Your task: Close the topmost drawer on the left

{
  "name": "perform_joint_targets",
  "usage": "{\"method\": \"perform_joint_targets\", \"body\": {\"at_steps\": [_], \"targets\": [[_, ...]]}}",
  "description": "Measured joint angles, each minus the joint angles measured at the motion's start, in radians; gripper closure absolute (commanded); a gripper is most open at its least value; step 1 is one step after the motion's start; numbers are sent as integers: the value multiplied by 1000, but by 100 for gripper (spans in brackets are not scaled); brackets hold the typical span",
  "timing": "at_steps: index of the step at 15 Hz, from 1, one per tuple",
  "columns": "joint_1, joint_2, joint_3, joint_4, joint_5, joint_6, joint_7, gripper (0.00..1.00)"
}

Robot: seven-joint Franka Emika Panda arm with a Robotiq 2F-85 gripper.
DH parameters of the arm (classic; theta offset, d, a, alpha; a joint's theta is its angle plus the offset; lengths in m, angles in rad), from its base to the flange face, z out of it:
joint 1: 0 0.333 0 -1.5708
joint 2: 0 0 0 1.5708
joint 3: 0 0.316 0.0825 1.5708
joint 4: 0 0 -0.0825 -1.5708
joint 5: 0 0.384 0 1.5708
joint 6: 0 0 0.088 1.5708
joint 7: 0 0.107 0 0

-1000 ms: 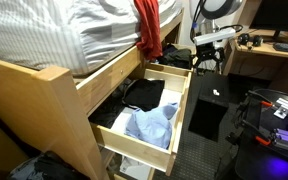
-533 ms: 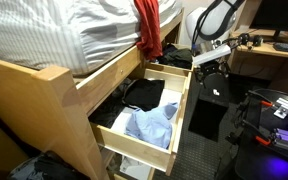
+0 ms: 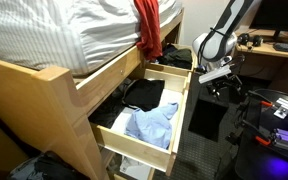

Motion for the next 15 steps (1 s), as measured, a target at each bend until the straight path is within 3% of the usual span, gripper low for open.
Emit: {"method": "perform_joint_targets", "body": {"at_steps": [4, 9, 15], "targets": [[13, -11, -3, 1, 30, 108, 83, 0], [-14, -48, 29, -18, 197, 325, 12, 0], [-52, -55, 55, -26, 237, 367, -32, 0]]}}
